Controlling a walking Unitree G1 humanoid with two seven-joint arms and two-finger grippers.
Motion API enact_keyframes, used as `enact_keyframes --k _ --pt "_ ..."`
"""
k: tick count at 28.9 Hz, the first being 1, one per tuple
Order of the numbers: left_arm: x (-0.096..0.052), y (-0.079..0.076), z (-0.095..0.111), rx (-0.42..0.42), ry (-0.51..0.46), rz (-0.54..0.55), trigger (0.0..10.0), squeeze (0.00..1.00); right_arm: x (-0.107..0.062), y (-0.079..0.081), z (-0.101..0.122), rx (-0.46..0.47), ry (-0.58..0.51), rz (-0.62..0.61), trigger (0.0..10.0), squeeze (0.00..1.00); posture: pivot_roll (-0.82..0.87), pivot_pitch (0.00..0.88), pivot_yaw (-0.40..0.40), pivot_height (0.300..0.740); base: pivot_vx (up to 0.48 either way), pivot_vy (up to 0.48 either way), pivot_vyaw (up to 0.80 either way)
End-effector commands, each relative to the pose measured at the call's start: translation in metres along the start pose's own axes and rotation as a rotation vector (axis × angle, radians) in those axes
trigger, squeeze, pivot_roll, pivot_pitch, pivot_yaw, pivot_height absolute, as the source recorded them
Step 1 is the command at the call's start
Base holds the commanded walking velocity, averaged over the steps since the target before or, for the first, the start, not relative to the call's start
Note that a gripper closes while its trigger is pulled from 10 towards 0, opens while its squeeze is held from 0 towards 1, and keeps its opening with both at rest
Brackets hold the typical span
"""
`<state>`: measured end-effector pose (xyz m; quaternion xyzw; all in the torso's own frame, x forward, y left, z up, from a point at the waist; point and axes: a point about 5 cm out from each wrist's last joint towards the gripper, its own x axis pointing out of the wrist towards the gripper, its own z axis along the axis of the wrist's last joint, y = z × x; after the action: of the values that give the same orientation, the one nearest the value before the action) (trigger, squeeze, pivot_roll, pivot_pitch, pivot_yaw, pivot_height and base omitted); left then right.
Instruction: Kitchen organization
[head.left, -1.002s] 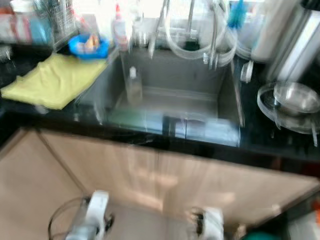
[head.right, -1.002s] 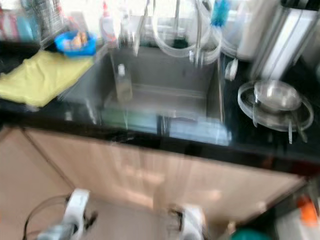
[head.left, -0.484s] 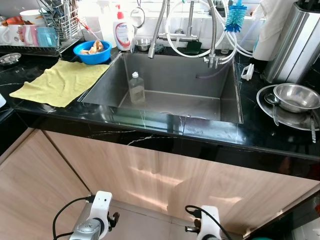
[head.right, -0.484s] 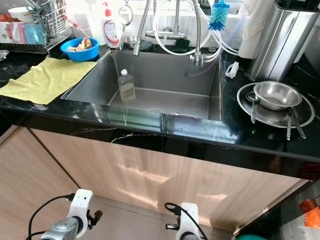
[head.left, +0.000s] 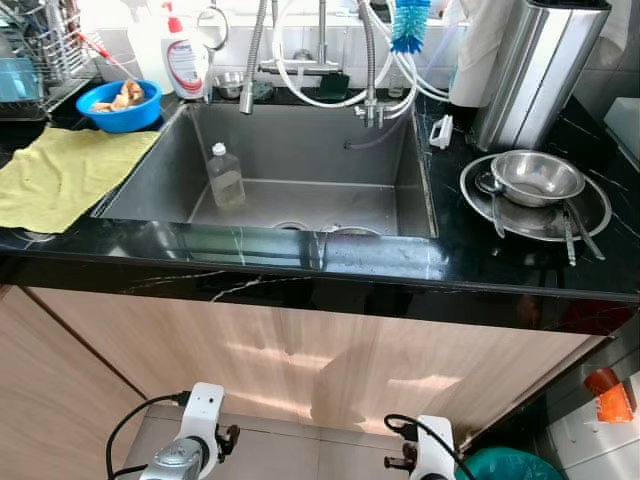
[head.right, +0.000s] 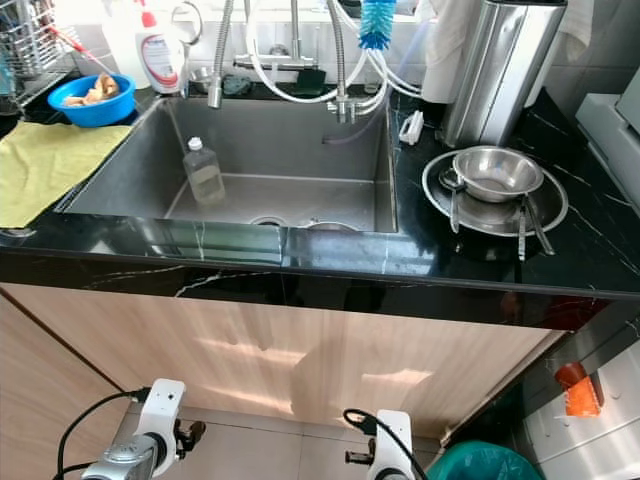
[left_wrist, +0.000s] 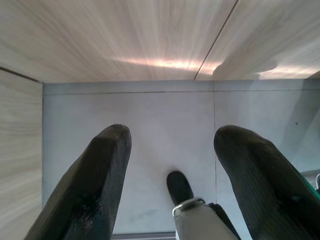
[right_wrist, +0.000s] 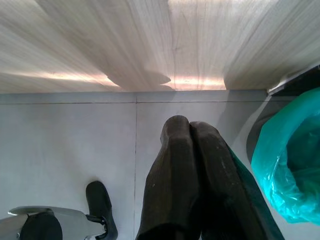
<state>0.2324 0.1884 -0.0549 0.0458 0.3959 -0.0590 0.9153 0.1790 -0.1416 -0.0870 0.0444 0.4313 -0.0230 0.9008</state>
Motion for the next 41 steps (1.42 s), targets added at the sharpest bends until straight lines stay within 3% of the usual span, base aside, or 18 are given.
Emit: enact_keyframes --k 1,19,41 --pt "-0.0009 0.0034 -0.0014 -0.005 0.000 0.005 10.0 0.00 -0.0002 0.0014 -0.0019 0.007 0.012 0.005 10.0 0.00 -0.07 0.000 0.047 0.740 0.000 0.000 -0.66" --pt "-0.0004 0.0028 0.0010 -0.016 -0.010 0.004 10.0 0.00 -0.0009 -0.0031 -0.0038 0.002 0.016 0.000 10.0 0.00 -0.07 0.000 0.047 0.740 0.000 0.096 -0.66" --pt "0.0002 0.0023 0.0035 -0.018 -0.016 0.003 10.0 0.00 -0.0022 -0.0079 -0.0057 0.008 0.000 -0.006 10.0 0.00 -0.07 0.000 0.050 0.740 0.000 0.059 0.00"
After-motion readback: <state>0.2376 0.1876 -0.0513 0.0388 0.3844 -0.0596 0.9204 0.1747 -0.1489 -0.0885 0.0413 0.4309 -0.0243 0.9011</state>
